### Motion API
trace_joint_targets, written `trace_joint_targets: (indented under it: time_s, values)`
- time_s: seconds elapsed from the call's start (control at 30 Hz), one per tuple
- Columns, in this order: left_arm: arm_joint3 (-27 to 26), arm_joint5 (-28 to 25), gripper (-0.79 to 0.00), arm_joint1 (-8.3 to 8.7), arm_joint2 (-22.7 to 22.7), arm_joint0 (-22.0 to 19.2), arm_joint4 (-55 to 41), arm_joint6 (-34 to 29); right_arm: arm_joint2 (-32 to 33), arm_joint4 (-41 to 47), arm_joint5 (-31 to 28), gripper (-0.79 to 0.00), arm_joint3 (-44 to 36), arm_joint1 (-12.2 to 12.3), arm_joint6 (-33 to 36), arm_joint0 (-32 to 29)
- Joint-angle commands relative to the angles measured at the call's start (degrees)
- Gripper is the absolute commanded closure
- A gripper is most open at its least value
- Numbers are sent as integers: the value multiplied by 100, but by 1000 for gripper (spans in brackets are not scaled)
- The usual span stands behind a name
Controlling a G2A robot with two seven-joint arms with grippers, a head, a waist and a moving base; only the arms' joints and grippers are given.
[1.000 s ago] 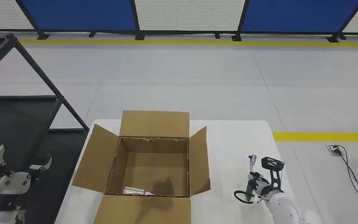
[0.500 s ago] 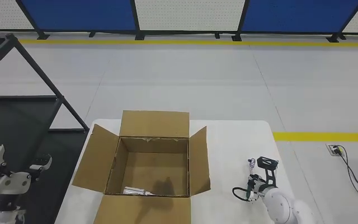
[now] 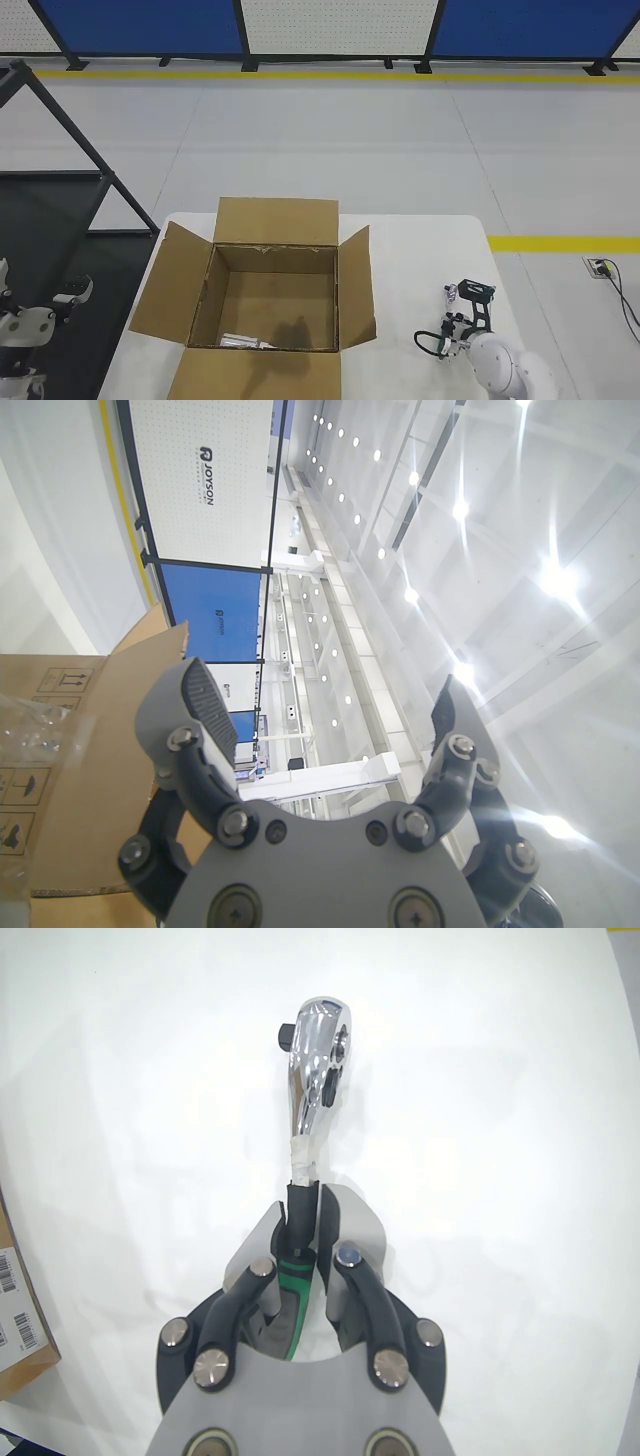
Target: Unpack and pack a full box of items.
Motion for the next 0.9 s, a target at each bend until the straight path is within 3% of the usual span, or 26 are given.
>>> trace_joint_targets:
  time_s: [0.0,0.1,0.27,0.47,0.57,0.67,0.77,0.87]
  values:
    - [0,0,-785,0,0,0,0,0,6,46,29,-369,-168,6,-28,-82]
    - [0,0,-785,0,0,0,0,0,18,29,81,-388,-475,20,-43,-204]
    - [0,0,-785,0,0,0,0,0,-118,132,-49,-533,-1546,28,-150,-458]
    - [0,0,-785,0,0,0,0,0,-682,-114,-514,-545,-3154,49,-7,-453]
    - [0,-1,-785,-1,1,21,-20,46,-1106,-264,-743,-591,-3629,52,230,-100]
    - [55,-17,-785,8,-42,36,-45,-1,-1641,-326,-1005,-736,-3808,38,551,437]
    - [110,16,-785,36,-103,64,37,-233,-2306,-513,-1200,-785,-3619,-1,1015,1137]
    - [200,-9,-785,58,-157,74,36,-457,-3045,-575,-1214,-785,-3094,-96,1479,1966]
